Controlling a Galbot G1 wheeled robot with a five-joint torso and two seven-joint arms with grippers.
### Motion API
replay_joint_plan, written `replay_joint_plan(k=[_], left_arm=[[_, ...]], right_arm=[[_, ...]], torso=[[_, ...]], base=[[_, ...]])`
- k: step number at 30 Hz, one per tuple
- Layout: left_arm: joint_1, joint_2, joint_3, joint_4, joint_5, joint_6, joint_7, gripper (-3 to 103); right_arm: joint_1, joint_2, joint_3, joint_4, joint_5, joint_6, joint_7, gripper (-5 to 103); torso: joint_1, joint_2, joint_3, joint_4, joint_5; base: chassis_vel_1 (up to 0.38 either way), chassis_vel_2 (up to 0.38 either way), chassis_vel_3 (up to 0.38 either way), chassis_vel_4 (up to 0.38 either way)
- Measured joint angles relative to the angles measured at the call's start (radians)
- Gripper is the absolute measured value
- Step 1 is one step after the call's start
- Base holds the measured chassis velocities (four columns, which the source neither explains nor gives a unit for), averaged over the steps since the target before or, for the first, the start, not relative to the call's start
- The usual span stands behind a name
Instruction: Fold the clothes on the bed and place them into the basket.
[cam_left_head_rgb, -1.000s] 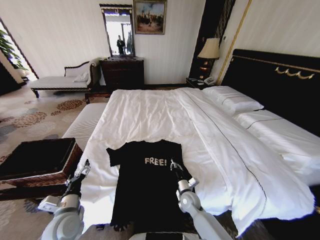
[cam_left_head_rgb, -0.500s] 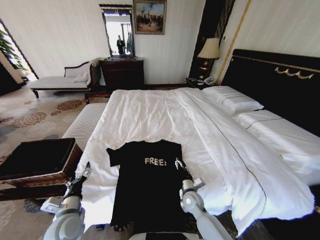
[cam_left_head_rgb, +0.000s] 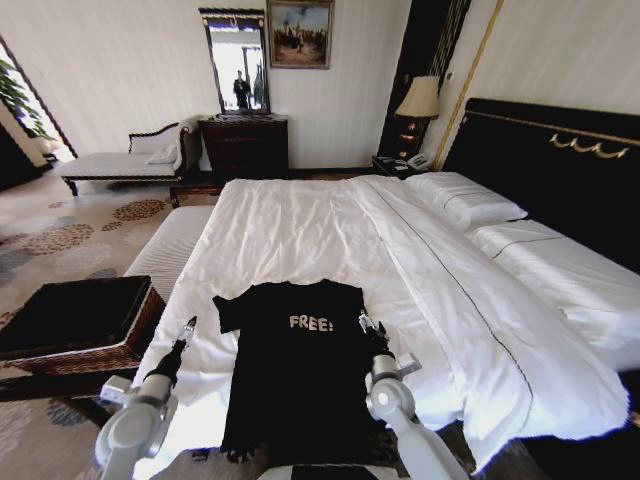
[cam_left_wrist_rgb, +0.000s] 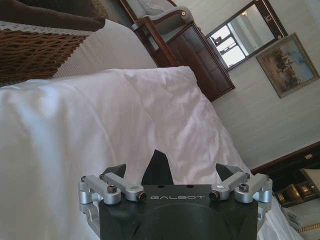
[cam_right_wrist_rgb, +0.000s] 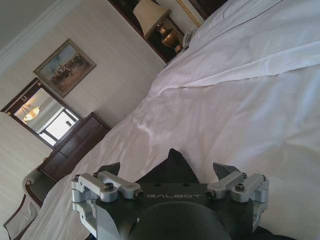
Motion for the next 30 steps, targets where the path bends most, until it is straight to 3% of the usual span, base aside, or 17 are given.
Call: replay_joint_plan(k=[5, 11, 23, 25, 29, 30], left_arm=[[-0.105, 0.040, 0.051, 0.123, 0.039, 0.027, 0.023, 100], [-0.201, 0.028, 0.120, 0.242, 0.071, 0.033, 0.059, 100], [-0.274, 0.016, 0.225, 0.347, 0.150, 0.016, 0.092, 101], [-0.281, 0.013, 0.229, 0.356, 0.159, 0.009, 0.099, 98], [-0.291, 0.004, 0.234, 0.368, 0.169, 0.000, 0.108, 78], [-0.291, 0.004, 0.234, 0.368, 0.169, 0.000, 0.108, 78]], right_arm=[[0.003, 0.024, 0.000, -0.005, -0.023, 0.000, 0.005, 100], [0.007, 0.035, -0.001, -0.014, -0.029, -0.002, 0.009, 100], [0.002, 0.035, 0.019, -0.010, -0.029, -0.009, 0.033, 100], [0.001, 0.036, 0.021, -0.013, -0.032, -0.009, 0.038, 100], [-0.001, 0.041, 0.020, -0.027, -0.043, -0.010, 0.044, 100], [-0.001, 0.041, 0.020, -0.027, -0.043, -0.010, 0.044, 100]], torso=[[0.000, 0.000, 0.000, 0.0002, 0.0000], [0.000, 0.000, 0.000, 0.0003, -0.0001], [0.000, 0.000, 0.000, 0.0002, 0.0002], [0.000, 0.000, 0.000, 0.0002, 0.0001], [0.000, 0.000, 0.000, 0.0001, 0.0001], [0.000, 0.000, 0.000, 0.0001, 0.0001]], base=[[0.000, 0.000, 0.000, 0.000], [0.000, 0.000, 0.000, 0.000], [0.000, 0.000, 0.000, 0.000], [0.000, 0.000, 0.000, 0.000], [0.000, 0.000, 0.000, 0.000], [0.000, 0.000, 0.000, 0.000]])
